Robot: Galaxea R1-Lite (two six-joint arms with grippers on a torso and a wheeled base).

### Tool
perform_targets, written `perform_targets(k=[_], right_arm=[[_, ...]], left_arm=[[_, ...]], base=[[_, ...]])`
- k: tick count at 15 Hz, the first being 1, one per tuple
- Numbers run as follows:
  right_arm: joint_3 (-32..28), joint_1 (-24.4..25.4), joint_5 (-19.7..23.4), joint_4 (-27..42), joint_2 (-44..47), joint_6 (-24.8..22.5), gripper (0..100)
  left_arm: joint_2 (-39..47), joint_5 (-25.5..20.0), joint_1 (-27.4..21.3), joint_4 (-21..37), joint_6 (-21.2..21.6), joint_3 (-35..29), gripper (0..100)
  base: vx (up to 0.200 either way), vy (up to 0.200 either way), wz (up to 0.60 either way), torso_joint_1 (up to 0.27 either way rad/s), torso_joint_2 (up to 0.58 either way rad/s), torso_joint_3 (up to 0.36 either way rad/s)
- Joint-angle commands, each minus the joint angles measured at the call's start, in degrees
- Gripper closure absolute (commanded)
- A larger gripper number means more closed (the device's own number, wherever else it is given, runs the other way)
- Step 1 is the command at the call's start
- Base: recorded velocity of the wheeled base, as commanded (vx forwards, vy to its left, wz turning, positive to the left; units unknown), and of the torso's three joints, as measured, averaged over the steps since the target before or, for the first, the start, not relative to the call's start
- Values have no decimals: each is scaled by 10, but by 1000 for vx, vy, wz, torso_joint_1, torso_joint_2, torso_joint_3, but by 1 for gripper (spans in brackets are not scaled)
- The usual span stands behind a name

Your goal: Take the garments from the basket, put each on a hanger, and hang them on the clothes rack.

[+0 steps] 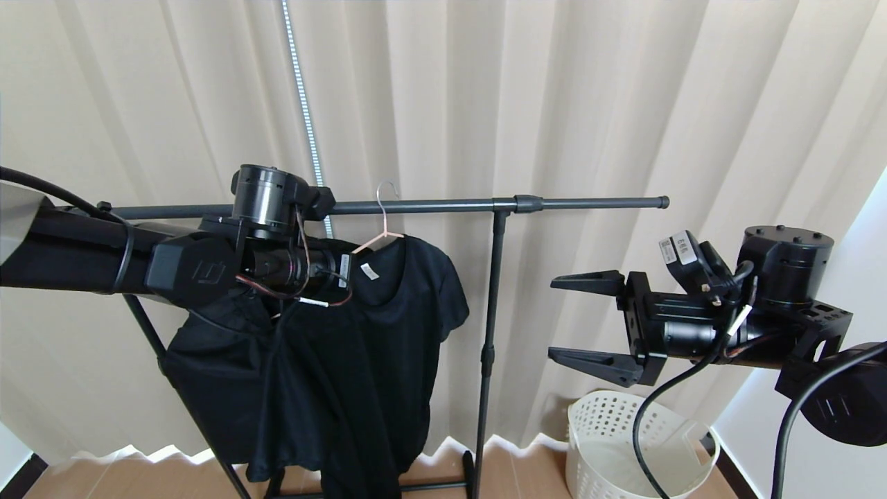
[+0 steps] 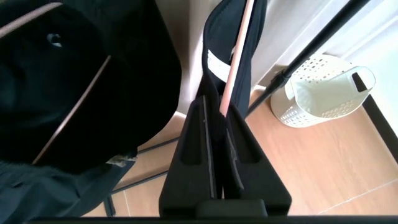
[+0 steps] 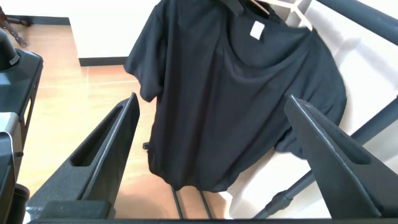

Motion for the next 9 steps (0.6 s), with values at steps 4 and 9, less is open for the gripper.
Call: perform_targets(k=[4,9], right_arm=[[0,1,0,0,1,0,0],[-1,1,0,0,2,0,0]], left_arm=[[17,0,-4,0,-1,2,100],[25,2,-4,0,-9,4,100]], base=[[0,0,0,0,0,0],[0,0,0,0,0,0]])
